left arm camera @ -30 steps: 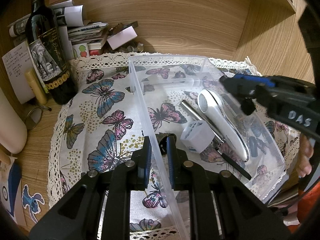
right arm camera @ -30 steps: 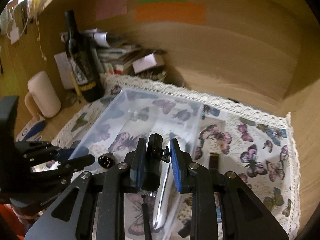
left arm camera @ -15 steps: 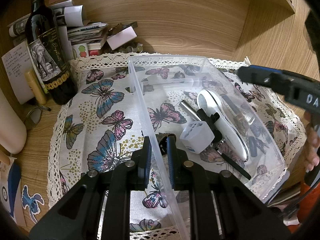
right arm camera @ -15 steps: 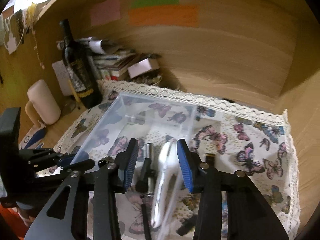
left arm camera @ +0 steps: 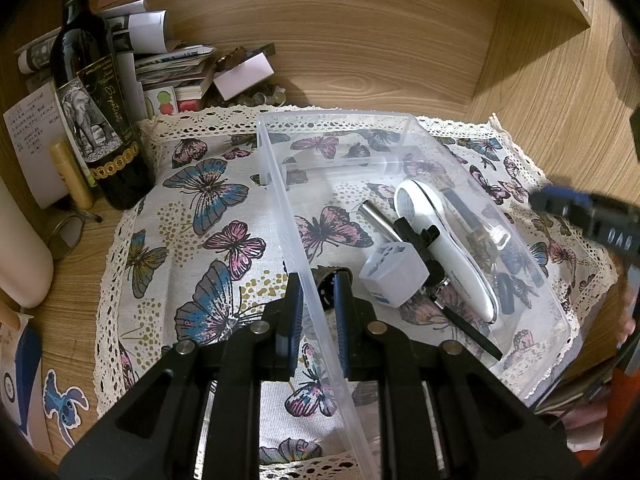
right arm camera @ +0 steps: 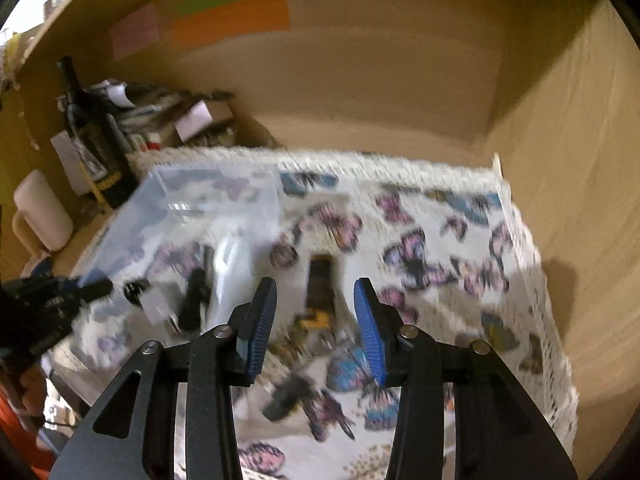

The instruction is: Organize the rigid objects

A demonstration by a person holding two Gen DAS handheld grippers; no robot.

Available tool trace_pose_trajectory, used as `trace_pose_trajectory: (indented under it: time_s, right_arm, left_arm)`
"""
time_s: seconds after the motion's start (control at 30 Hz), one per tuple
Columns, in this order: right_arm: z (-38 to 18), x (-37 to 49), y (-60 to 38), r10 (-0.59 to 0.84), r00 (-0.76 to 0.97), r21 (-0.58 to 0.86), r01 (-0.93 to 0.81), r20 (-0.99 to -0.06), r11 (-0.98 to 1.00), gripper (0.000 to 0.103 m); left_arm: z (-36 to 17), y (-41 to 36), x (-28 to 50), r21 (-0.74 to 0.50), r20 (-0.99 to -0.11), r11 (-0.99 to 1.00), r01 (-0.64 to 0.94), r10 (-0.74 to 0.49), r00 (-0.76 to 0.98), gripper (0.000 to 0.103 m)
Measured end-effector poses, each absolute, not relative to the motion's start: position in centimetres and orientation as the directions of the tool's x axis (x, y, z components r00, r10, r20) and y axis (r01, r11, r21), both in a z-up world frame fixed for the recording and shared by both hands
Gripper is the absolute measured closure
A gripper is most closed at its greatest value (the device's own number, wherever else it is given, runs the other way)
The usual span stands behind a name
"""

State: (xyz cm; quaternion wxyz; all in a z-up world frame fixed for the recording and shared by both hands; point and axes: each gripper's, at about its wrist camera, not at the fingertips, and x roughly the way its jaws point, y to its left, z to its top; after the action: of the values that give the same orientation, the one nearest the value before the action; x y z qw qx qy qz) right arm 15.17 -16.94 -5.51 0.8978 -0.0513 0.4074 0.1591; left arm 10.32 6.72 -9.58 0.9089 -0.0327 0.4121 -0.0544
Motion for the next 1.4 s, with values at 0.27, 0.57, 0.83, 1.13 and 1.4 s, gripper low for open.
trace_pose_trajectory:
  time_s: [0.27,0.57,0.83,1.13,1.4]
  right_arm:
    - [-10.1,14.0,-17.4,0.236,0.493,0.065,-0.339,-0.837,0.938,0.066]
    - [-12.0,12.8,-16.9,0.255,0.424,0.084,-0.381,-0.869,0.921,0.066]
    - [-12.2,12.9,-16.6,0.267,0.425,0.084,-0.402,-0.865,0.912,0.066]
    - [-11.7,12.9,-17.6,0.191,0.462,-0.005,-0.391,-0.866,0.920,0.066]
    - [-12.0,12.5,-16.5,0.216,0.444,0.005,-0.430,-0.870,0.903,0.074]
  left_arm:
    - [-9.5,6.4,10.5,-0.087,-0.751,0.993,0.076,-0.116,0.650,0.088]
    - [-9.5,6.3,10.4,-0.086,-0.751,0.993,0.075,-0.114,0.651,0.088]
    - [-9.5,6.3,10.3,-0.087,-0.751,0.993,0.076,-0.116,0.650,0.088]
    - [-9.6,6.3,10.4,-0.088,-0.750,0.993,0.076,-0.116,0.651,0.088]
    - [-9.6,6.3,10.2,-0.088,-0.750,0.993,0.076,-0.117,0.651,0.088]
